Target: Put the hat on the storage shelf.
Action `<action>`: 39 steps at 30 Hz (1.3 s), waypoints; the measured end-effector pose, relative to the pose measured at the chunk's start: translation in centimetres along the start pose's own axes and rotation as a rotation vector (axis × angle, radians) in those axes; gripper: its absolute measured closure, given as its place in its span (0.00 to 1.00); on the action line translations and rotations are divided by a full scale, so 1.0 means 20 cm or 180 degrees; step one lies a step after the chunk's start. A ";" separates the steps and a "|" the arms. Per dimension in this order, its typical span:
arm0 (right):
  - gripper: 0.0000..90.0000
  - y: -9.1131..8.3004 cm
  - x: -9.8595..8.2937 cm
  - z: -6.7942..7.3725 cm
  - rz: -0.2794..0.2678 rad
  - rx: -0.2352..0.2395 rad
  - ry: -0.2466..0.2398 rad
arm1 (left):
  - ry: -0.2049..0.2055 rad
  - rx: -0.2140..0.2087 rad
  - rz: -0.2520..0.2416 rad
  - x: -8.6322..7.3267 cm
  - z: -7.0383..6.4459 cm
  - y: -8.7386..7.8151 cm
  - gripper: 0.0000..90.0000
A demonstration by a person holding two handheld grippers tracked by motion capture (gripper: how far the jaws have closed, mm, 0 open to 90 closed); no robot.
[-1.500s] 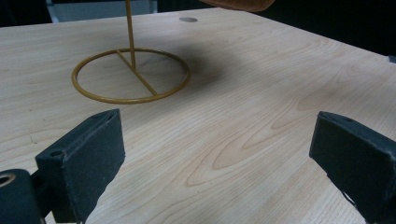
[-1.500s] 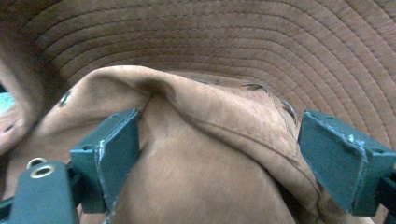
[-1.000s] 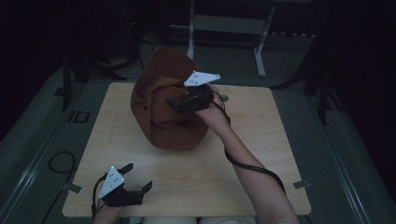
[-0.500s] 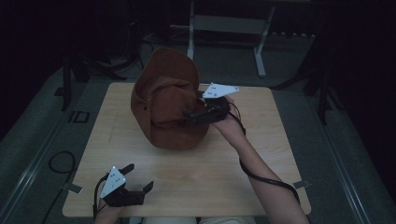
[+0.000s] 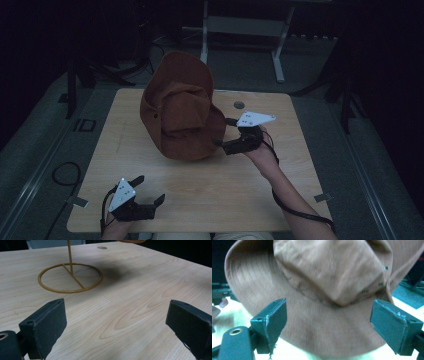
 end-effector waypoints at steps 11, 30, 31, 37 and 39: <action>0.16 -0.12 -0.25 0.06 0.0116 0.0059 0.0138 | 0.0011 -0.0003 0.0020 0.00 0.00 0.01 0.04; 0.15 -0.24 -0.60 0.13 0.0388 0.0155 0.0205 | -0.0018 0.0001 0.0058 -0.01 0.00 0.02 0.04; 0.15 -0.24 -0.62 0.13 0.0393 0.0157 0.0210 | -0.0014 0.0001 0.0061 -0.01 0.00 0.02 0.04; 0.15 -0.29 -0.71 0.12 0.0394 0.0050 0.0201 | -0.0019 0.0002 0.0060 -0.01 0.00 0.02 0.04; 0.15 -0.31 -0.73 0.11 0.0414 -0.0012 0.0189 | -0.0015 0.0005 0.0068 -0.01 0.00 0.02 0.04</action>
Point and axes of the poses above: each handheld gripper's, and its own axes: y roughly forward along the jaws, x roughly out of its top, z roughly to its left, the point moved 6 cm from there along y, roughly forward along the jaws, and after that the axes turned 3 degrees about -z, right-handed, at the moved point
